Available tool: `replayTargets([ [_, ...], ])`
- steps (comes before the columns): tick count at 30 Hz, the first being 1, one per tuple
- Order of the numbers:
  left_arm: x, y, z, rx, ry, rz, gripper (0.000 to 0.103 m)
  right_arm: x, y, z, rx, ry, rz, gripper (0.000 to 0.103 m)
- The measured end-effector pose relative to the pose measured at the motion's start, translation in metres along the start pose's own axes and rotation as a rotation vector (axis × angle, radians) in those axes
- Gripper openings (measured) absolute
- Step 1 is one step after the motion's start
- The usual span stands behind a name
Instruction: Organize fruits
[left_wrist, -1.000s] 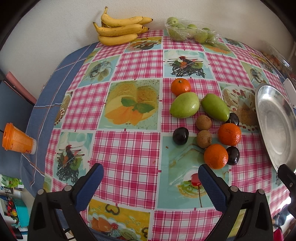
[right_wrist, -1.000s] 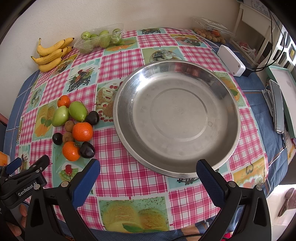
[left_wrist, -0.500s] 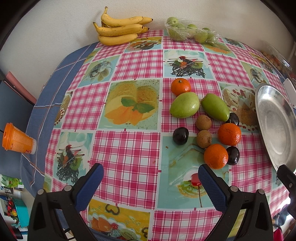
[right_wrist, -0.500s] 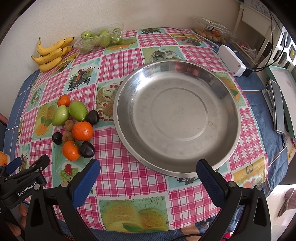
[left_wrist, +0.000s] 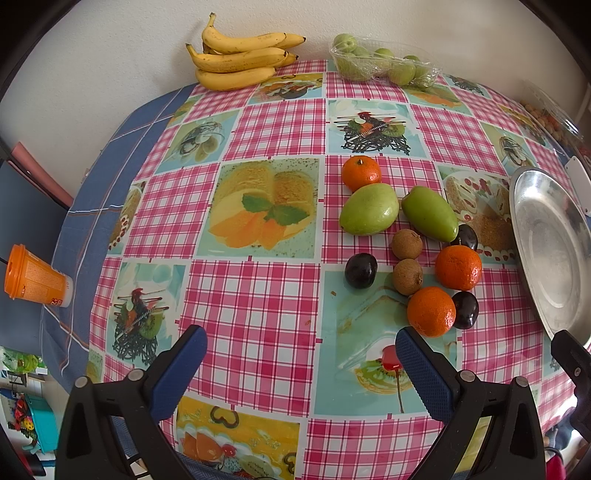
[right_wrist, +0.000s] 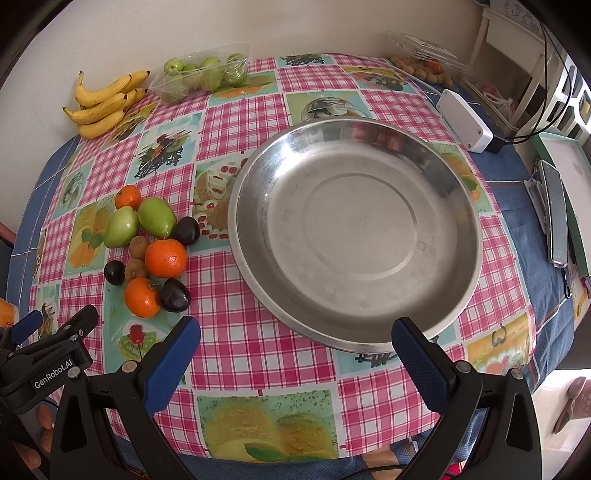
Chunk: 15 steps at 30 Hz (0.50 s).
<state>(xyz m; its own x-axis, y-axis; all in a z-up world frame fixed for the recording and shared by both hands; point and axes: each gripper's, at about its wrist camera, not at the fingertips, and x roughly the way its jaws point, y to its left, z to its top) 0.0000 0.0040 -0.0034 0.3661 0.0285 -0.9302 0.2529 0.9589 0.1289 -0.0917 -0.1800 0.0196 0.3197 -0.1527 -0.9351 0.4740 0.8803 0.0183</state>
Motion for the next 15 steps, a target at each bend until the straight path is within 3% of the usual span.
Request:
replayTargets([
  [6,-0.002,0.013,0.006,-0.076,-0.022,-0.027,0.103,0.000,0.006,0.000,-0.008,0.005,0.050,0.103],
  [15,0.004,0.028,0.020,-0.187,-0.037,-0.151,0.103,0.010,0.039,0.005,-0.060,0.022,0.189,0.103],
])
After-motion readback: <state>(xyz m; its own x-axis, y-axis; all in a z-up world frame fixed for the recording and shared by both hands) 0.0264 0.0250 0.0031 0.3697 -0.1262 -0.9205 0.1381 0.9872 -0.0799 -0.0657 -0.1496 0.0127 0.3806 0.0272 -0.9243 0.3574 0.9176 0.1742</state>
